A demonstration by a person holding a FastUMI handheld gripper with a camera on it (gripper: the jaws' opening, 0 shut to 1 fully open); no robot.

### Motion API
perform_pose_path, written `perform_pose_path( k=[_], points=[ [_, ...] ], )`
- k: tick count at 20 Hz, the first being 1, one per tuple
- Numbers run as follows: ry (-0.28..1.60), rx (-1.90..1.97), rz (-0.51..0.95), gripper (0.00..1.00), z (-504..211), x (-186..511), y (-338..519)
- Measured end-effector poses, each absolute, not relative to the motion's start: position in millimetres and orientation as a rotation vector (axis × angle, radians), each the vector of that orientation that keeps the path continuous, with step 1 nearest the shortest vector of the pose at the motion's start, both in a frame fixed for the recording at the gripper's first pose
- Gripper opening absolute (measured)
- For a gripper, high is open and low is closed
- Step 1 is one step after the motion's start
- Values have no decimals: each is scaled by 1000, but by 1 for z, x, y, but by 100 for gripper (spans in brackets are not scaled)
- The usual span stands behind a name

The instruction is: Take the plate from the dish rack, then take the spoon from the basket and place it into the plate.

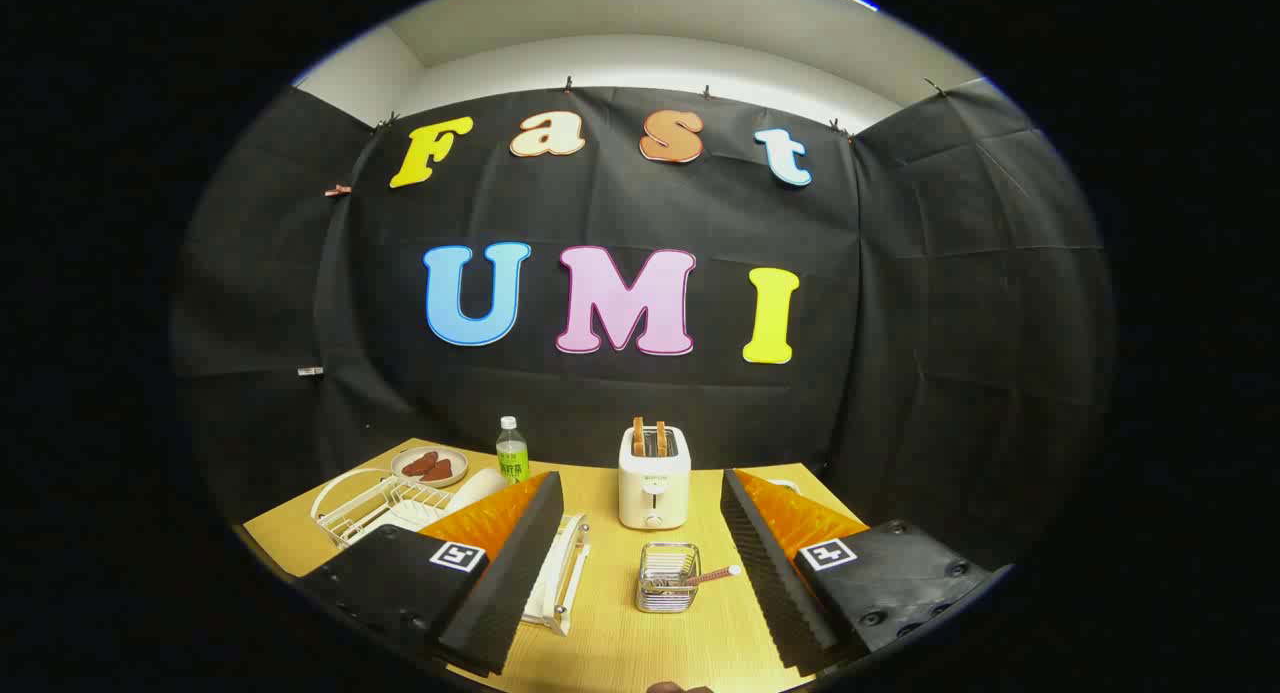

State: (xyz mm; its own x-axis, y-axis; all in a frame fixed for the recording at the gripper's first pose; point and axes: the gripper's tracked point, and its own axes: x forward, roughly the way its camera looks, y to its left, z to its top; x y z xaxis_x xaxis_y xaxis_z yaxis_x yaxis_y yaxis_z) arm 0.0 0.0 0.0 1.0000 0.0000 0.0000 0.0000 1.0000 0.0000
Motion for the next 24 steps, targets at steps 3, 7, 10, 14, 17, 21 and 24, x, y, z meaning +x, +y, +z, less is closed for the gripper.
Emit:
perform_pose_path(
  k=[3,7,10,14,17,21,24],
  points=[
    [13,8,6,98,-3,-1,2],
    [24,6,6,98,-6,-2,0],
    [32,20,0,98,-7,-1,-1],
    [37,15,-2,98,-8,0,1],
    [37,9,-2,98,-9,1,2],
    [55,15,3,98,-16,5,5],
    [61,12,-1,98,-15,13,5]
  ],
)
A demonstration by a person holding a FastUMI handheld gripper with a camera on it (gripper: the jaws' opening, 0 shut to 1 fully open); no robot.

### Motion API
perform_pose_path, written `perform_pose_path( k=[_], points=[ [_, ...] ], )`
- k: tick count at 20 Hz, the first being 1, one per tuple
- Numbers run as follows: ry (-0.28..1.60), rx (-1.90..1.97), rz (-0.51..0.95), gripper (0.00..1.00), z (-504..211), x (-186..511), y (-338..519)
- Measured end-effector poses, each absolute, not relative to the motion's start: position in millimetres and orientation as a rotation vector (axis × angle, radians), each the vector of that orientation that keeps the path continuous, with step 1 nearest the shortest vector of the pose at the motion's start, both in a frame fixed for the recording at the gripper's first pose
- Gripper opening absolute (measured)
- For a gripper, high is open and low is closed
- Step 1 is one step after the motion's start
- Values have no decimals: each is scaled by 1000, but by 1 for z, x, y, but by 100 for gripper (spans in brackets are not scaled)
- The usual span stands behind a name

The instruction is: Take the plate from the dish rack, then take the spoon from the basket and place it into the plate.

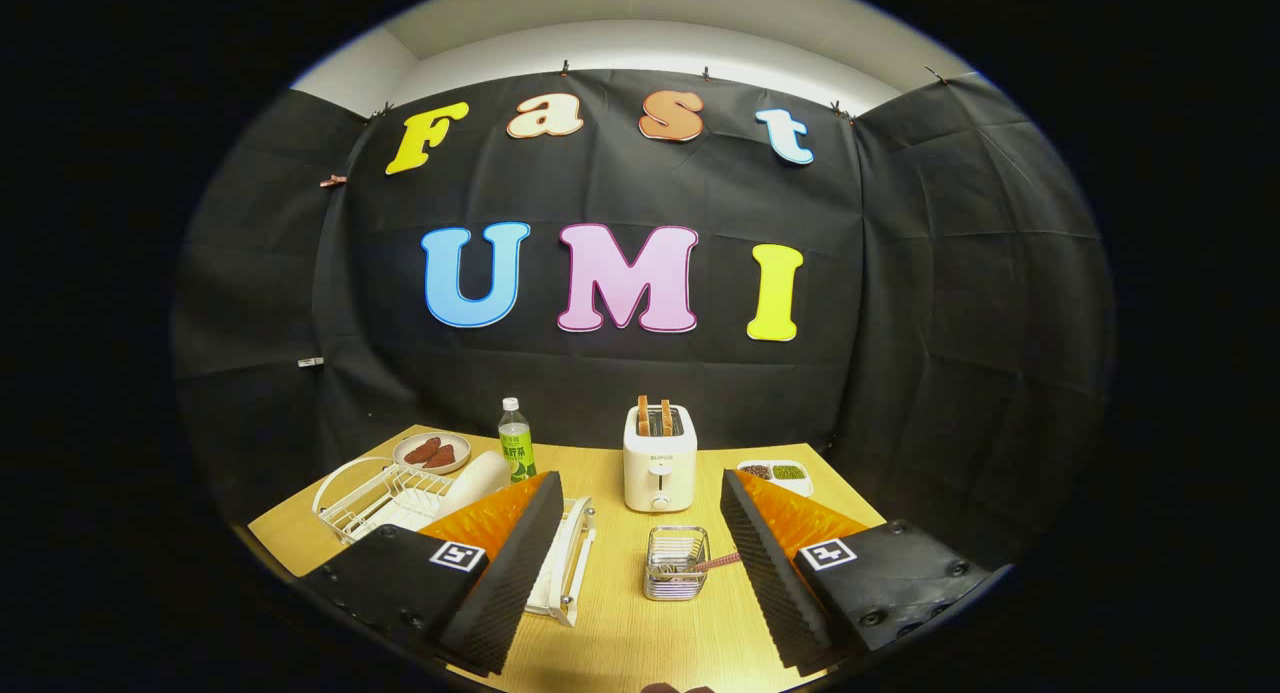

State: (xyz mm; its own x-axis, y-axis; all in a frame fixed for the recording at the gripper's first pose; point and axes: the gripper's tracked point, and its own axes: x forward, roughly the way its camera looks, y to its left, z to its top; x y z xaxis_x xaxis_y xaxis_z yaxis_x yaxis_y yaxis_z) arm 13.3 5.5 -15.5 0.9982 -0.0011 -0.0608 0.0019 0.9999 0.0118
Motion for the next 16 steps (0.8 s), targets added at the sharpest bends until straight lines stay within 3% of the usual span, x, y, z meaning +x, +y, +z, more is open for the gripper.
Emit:
perform_pose_path(
  k=[10,16],
  points=[
    [187,35,72,98,-15,82,59],
    [332,75,198,98,-35,125,129]
  ],
)
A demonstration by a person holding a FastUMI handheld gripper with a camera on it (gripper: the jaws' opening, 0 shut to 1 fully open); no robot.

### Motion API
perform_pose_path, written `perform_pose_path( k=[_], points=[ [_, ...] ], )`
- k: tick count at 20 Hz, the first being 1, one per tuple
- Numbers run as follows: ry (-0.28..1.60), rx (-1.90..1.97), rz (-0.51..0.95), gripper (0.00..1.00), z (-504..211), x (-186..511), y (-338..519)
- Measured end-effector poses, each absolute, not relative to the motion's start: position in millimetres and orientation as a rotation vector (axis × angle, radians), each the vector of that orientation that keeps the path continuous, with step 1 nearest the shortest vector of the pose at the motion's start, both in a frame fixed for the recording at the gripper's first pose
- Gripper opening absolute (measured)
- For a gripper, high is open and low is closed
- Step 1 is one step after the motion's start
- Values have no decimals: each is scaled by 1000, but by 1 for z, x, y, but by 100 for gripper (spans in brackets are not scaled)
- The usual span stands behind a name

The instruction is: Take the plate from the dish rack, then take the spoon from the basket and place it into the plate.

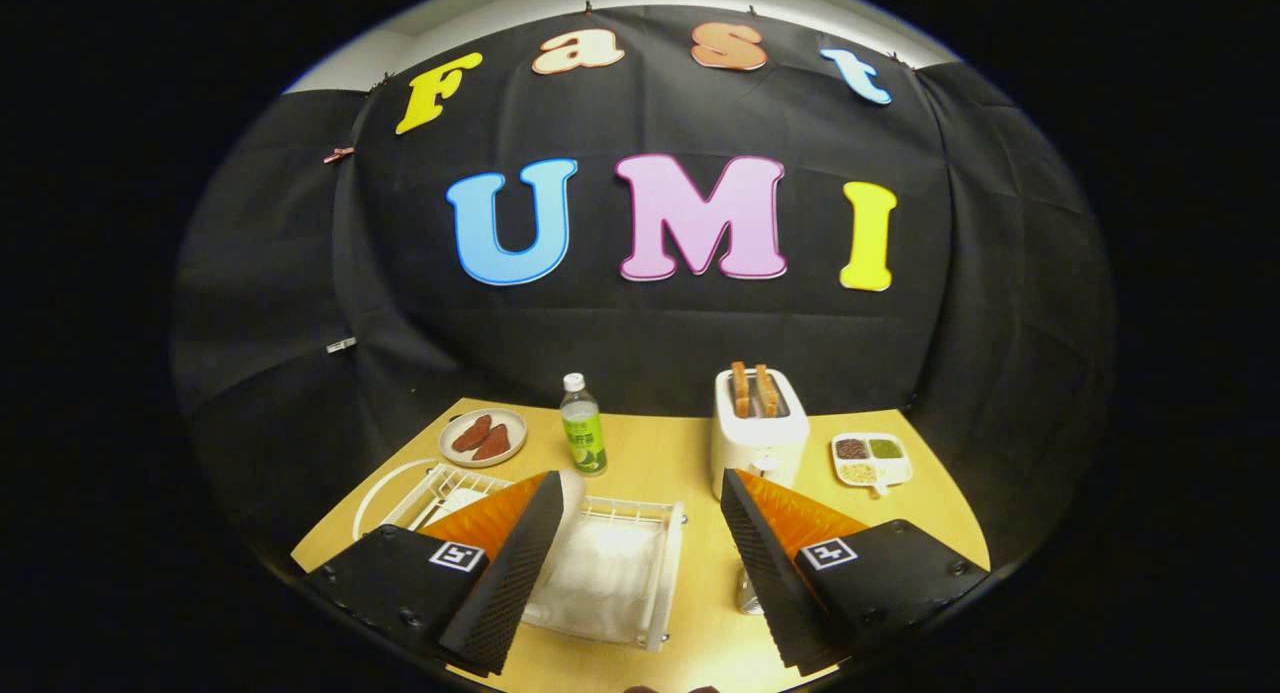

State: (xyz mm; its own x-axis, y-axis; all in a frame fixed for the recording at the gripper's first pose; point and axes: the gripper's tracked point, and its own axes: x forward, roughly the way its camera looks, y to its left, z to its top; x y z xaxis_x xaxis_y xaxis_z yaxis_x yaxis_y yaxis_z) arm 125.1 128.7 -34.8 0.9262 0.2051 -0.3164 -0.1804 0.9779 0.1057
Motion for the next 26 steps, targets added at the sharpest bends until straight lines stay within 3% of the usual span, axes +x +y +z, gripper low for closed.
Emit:
perform_pose_path(
  k=[12,14,15,19,26],
  points=[
    [728,66,242,99,-143,156,197],
    [777,70,245,89,-154,156,204],
    [791,64,242,74,-158,156,205],
    [828,87,222,56,-170,157,211],
    [830,114,125,40,-163,158,208]
  ],
)
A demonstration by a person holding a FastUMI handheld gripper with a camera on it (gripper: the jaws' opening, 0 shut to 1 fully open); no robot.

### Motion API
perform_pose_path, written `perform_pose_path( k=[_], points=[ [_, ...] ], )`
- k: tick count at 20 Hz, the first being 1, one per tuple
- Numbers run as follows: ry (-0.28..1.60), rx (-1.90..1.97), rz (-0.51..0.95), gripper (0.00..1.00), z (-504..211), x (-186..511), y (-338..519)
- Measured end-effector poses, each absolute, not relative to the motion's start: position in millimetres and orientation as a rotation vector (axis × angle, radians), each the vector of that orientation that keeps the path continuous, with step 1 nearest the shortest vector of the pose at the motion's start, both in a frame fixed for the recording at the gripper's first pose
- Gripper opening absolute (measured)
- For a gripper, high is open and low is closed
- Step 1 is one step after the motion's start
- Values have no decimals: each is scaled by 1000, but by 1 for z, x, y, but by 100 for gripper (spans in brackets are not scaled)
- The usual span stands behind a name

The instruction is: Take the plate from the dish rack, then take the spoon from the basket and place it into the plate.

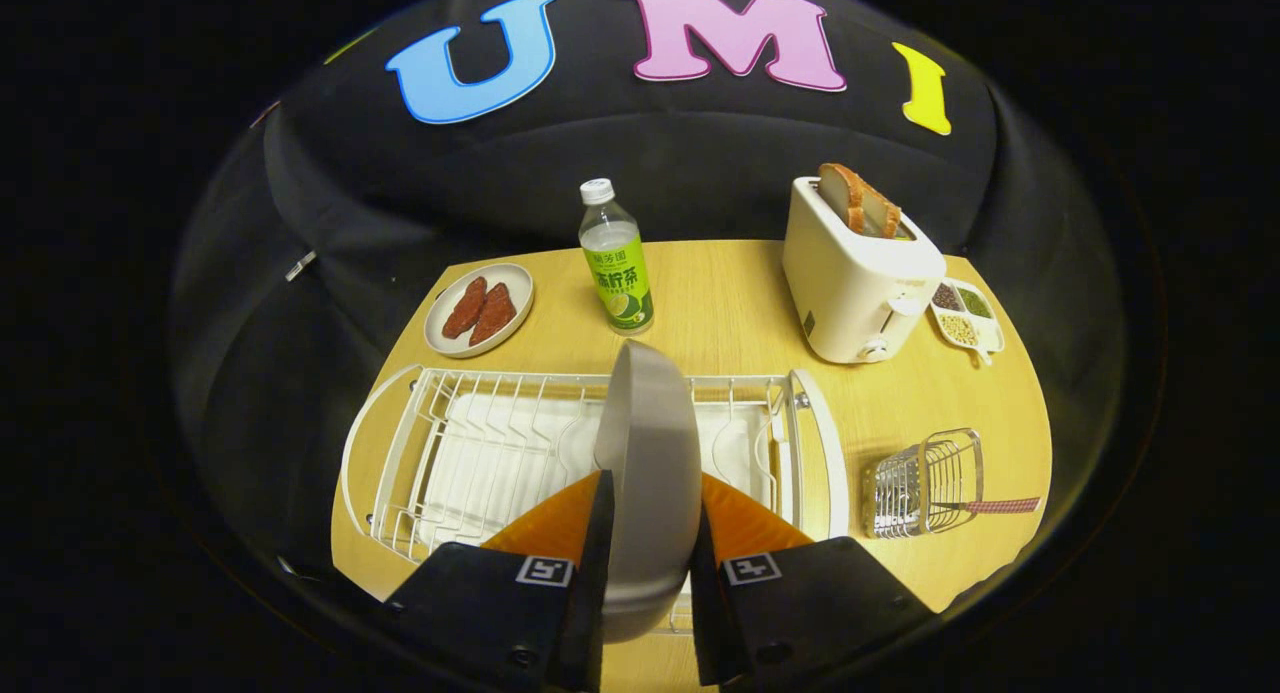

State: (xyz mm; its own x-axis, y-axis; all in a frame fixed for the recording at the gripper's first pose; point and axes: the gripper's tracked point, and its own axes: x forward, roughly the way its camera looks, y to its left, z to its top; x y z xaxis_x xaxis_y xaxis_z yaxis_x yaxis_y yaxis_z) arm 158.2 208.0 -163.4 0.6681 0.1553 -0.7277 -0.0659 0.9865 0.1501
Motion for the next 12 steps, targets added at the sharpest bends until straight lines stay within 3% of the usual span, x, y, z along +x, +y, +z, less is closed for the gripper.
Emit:
perform_pose_path(
  k=[12],
  points=[
    [742,9,69,37,-127,165,211]
  ],
)
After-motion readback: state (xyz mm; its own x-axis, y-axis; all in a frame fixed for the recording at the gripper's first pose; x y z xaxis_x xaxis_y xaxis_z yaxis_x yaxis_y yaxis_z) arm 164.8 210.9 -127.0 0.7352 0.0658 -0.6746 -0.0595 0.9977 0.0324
